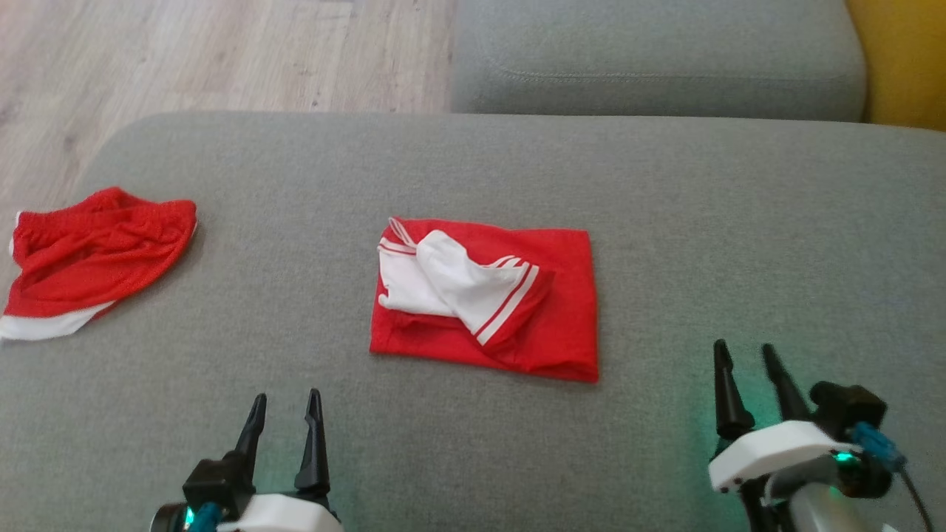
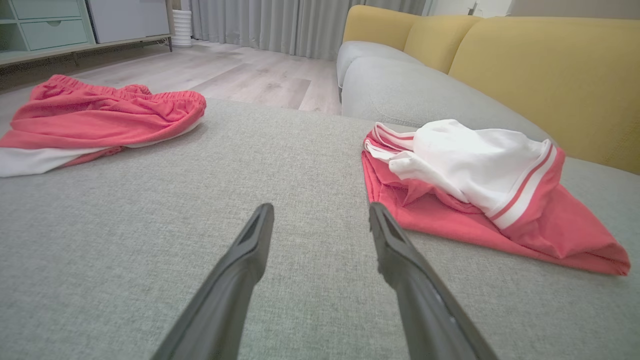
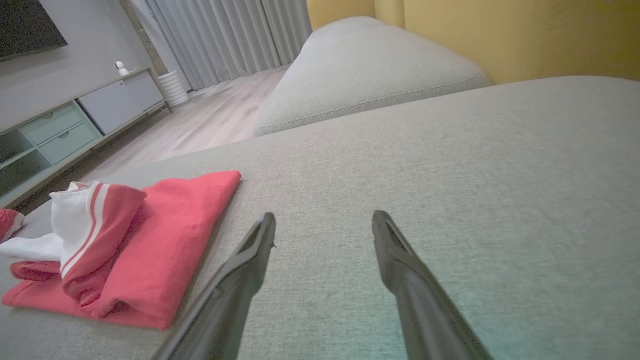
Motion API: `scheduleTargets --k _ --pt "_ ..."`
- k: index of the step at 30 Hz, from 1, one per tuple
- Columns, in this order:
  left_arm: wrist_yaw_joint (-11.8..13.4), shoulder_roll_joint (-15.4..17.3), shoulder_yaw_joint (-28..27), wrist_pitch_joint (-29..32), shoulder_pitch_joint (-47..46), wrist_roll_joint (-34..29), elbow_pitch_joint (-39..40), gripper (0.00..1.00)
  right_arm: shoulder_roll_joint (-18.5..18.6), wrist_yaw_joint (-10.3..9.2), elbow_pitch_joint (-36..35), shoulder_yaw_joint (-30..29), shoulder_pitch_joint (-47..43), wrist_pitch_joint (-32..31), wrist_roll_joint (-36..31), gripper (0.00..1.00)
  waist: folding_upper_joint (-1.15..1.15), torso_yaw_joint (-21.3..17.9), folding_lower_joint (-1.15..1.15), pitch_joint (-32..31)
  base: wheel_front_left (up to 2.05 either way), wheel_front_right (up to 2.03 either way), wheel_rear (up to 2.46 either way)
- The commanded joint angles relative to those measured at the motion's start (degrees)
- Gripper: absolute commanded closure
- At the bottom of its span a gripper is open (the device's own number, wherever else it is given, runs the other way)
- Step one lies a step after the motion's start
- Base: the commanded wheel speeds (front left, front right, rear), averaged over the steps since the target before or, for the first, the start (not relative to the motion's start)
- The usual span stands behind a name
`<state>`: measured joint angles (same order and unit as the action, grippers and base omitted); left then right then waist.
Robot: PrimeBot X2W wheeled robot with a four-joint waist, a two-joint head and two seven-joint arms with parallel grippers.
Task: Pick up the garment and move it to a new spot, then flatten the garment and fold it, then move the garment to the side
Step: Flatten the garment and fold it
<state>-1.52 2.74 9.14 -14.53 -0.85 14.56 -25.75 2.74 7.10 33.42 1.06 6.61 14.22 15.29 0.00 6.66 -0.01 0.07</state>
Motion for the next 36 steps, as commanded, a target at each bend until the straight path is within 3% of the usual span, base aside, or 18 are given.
scheduleTargets --k 1,13,23,33,36 --pt "0.0 0.1 -1.5 -0.5 -2.5 0.2 1.8 0.00 0.1 0.39 -1.1 2.3 2.7 0.8 0.6 1.00 0.00 0.6 0.01 0.6 0.00 0.00 0.00" --pt "-0.6 0.1 2.9 -0.5 -5.6 2.8 1.6 0.00 0.1 0.39 5.3 8.7 14.7 0.8 2.2 1.00 0.00 9.5 0.01 8.4 0.00 0.00 0.00" --pt "-0.4 0.1 4.3 -0.5 -6.4 4.5 1.6 0.00 0.1 0.39 13.8 11.4 20.6 0.8 0.5 1.00 0.00 16.3 0.01 10.3 0.00 0.00 0.00" --pt "0.1 0.1 4.4 -0.5 -6.2 5.6 2.0 0.00 0.1 0.39 8.2 36.9 19.8 0.8 12.5 1.00 0.00 16.4 0.01 9.5 0.00 0.00 0.00" --pt "0.0 0.1 4.1 -0.5 -6.3 5.3 2.1 0.00 0.1 0.39 7.1 39.7 20.8 0.8 14.3 1.00 0.00 14.8 0.01 9.0 0.00 0.00 0.00"
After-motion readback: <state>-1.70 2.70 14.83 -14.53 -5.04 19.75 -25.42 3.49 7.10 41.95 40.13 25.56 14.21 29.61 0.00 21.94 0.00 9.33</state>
